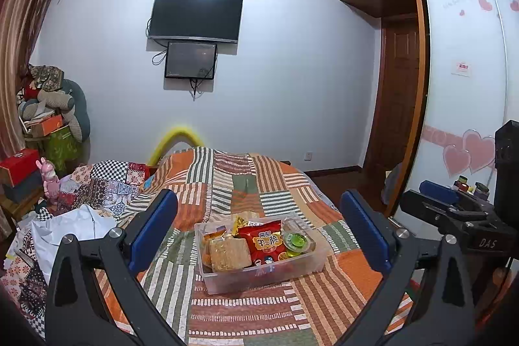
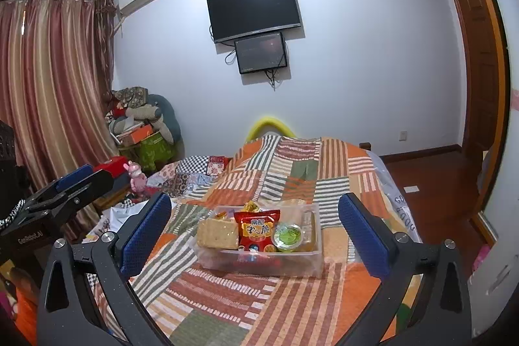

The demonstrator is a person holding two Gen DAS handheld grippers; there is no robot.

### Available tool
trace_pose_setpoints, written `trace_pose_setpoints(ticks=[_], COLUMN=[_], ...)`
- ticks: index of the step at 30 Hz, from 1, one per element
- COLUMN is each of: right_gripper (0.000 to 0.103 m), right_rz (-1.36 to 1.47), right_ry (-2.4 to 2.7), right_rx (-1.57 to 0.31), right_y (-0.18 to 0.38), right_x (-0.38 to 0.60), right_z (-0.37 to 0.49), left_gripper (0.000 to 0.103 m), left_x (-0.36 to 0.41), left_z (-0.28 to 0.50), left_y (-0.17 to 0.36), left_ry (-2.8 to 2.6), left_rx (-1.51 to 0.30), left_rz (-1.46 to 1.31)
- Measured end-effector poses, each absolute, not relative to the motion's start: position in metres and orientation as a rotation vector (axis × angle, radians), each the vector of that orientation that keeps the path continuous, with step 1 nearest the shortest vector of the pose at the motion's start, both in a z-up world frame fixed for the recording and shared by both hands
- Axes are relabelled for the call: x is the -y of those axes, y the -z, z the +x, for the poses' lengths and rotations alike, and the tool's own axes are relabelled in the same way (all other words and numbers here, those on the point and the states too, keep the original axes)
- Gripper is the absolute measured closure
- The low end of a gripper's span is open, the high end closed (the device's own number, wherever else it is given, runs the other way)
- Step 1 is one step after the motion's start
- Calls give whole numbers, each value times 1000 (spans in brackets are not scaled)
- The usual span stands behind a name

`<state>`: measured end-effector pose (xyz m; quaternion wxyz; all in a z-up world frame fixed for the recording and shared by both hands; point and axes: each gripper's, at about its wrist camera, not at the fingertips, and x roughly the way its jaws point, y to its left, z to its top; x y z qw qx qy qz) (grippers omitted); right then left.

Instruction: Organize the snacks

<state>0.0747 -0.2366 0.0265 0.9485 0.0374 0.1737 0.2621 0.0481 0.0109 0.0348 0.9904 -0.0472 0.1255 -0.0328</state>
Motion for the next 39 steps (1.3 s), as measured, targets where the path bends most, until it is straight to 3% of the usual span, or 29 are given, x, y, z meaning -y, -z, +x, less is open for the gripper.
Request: trace_pose_setpoints(ticks=[39], right_gripper=[0], right_rz=[64], right_ry=[-520], right_rx=[-370], right_y=[-25], right_x=[239], right_z=[76], left_gripper=[0], left_x=[-9], left_z=[52], left_y=[-25], left_ry=[74], left_rx=[-289], left_rz=[-85])
